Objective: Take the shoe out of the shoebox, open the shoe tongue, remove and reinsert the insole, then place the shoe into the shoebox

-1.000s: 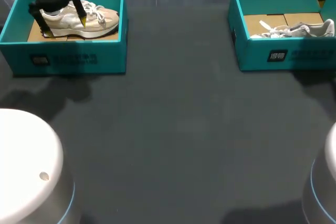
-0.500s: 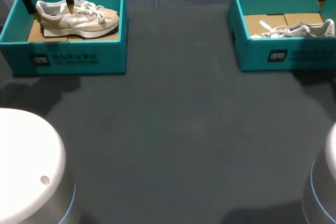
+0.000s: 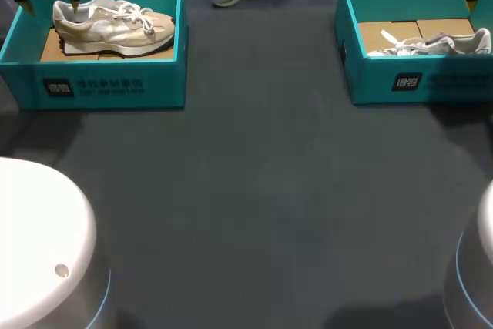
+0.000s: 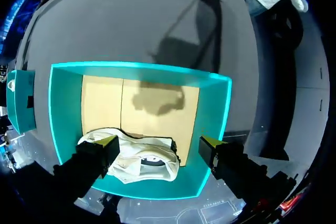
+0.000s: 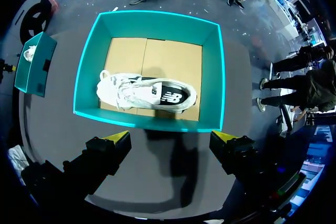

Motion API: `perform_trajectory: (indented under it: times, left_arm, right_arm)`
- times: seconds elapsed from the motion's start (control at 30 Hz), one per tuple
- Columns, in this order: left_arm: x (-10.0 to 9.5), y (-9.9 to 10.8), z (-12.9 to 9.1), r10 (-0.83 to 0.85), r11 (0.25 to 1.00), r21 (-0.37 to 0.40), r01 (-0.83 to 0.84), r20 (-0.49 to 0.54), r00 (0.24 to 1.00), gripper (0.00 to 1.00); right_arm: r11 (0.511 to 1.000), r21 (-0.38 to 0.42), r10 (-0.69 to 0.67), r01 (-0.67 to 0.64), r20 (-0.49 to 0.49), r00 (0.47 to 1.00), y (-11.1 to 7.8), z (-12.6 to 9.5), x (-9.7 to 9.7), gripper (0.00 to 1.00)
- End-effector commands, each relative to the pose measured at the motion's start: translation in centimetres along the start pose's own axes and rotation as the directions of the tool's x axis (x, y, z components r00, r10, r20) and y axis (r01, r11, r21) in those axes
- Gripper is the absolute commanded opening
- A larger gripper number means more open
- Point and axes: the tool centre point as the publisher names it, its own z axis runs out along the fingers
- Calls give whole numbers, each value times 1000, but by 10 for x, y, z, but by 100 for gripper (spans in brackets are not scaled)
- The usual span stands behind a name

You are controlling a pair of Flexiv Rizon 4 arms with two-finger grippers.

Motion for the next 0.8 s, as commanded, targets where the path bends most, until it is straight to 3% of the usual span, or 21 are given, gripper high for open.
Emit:
perform_trajectory:
  times: [0.03,0.3,0.6,0.8]
  left_arm:
    - [-1,32,4,0,999,43,0,-1,1000,100]
    - [-1,32,4,0,999,43,0,-1,1000,100]
    - [9,77,28,-6,1000,25,6,-26,1000,100]
    - [12,93,46,-27,999,34,29,-39,999,100]
  right_arm:
    - [1000,-1,0,0,1,1000,-1,0,0,100]
    - [1000,-1,0,0,1,1000,-1,0,0,100]
    - [1000,-1,0,0,1,1000,-1,0,0,100]
    - [1000,-1,0,0,1,1000,-1,0,0,100]
